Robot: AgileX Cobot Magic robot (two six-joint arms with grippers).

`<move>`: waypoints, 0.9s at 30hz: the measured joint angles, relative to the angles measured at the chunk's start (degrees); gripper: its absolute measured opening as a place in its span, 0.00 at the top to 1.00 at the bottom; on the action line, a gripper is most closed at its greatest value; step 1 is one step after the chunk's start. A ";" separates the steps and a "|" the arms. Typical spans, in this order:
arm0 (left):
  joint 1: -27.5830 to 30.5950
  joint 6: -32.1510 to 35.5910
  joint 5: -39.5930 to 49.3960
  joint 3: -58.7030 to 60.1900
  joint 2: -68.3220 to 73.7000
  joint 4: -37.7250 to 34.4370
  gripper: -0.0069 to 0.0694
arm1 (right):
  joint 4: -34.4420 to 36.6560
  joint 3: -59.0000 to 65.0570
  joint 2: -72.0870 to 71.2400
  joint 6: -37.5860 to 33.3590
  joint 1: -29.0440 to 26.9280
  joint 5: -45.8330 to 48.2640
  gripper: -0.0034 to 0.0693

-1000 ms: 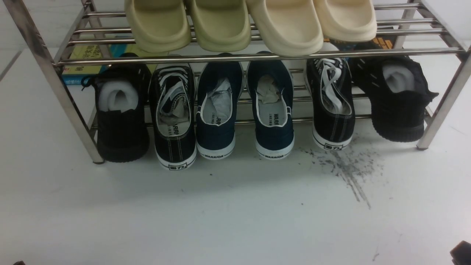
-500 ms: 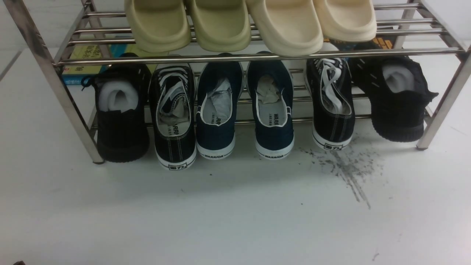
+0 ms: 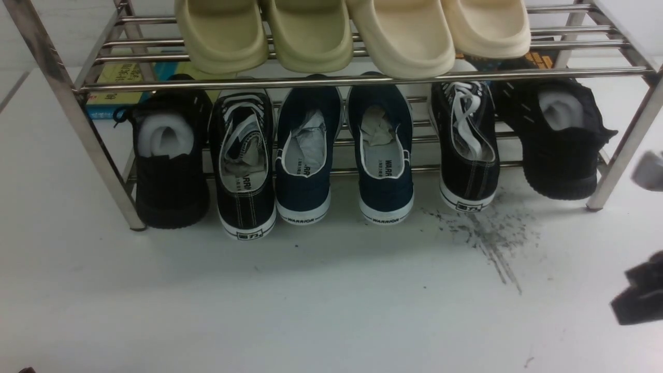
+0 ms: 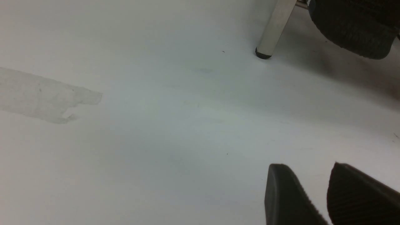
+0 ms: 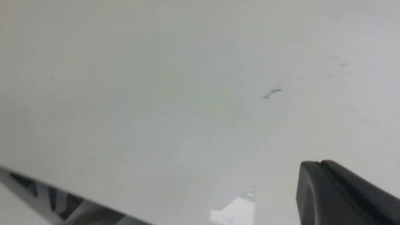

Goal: Take the shoes off the shelf with your hand on the white table.
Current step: 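Reach toward the shoe rack and grasp a shoe on it with the right gripper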

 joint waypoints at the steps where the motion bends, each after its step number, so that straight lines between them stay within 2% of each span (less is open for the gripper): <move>1: 0.00 0.00 0.00 0.00 0.00 0.00 0.60 | -0.10 -1.97 1.64 0.91 3.00 0.54 0.95; 4: 0.00 0.00 0.00 0.00 0.00 0.00 0.60 | -3.99 -7.28 5.60 6.56 11.53 0.62 0.95; 7: 0.00 0.00 0.00 0.00 0.00 0.00 0.60 | -12.49 -13.09 9.80 15.87 20.24 -0.44 0.95; 8: 0.00 0.00 0.00 0.00 0.00 0.00 0.60 | -17.16 -16.07 12.03 20.88 23.93 -0.90 0.95; 12: 0.00 0.00 0.00 0.00 0.00 0.00 0.60 | -26.89 -24.32 18.41 32.29 31.04 -0.90 0.90; 14: 0.00 0.00 0.00 0.00 0.00 0.00 0.60 | -30.92 -29.53 22.58 36.37 33.28 -0.97 0.85; 16: 0.00 0.00 0.00 0.00 0.00 0.00 0.60 | -32.23 -31.78 24.46 37.29 34.09 -1.06 0.82; 18: 0.00 0.00 0.00 0.00 0.00 0.00 0.60 | -34.79 -37.50 29.66 38.29 35.36 -1.26 0.72; 24: 0.00 0.00 0.00 0.00 0.00 0.00 0.60 | -38.12 -45.30 37.90 39.02 35.63 -2.21 0.51; 27: 0.00 0.00 0.00 0.00 0.00 0.00 0.60 | -40.71 -47.95 40.97 39.81 35.63 -4.53 0.44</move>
